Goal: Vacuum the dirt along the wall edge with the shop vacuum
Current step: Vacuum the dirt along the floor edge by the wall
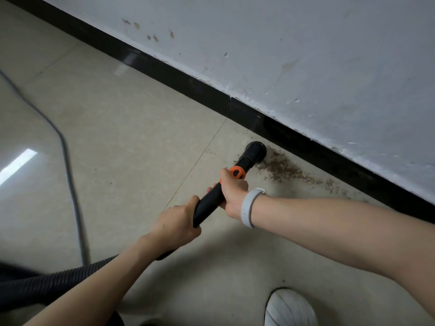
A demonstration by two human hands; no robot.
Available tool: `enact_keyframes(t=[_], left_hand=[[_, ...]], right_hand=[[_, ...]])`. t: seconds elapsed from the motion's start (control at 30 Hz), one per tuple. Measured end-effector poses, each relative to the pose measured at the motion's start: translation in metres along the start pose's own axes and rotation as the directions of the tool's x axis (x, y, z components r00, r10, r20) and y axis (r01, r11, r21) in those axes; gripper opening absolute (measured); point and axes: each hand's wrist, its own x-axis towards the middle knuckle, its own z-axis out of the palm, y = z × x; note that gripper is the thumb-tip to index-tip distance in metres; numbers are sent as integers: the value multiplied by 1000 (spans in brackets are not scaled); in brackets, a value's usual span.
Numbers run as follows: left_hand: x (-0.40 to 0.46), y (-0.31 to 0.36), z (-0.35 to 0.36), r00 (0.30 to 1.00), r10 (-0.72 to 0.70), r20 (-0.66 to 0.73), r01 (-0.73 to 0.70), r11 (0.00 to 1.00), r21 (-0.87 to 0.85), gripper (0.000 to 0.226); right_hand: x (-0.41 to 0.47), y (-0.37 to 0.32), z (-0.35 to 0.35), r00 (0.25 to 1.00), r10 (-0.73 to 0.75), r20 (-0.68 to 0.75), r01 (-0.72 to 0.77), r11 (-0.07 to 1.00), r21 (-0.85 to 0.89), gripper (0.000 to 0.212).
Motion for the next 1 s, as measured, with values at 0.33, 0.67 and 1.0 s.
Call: enact_keyframes(t=[0.33,0.67,1.0], left_hand=[[28,-22,-21,972,-163,-172,143,982,-124,27],[28,2,1,997,23,-74,-15,994,108,21],[31,60,30,967,226,114,-247,939,239,28]], right_hand=[[5,-47,53,984,-23,175,34,998,-58,17],[15,-23,-13,984,30,177,-48,994,99,14],[10,-1,-100,997,43,71,-69,910,409,13]])
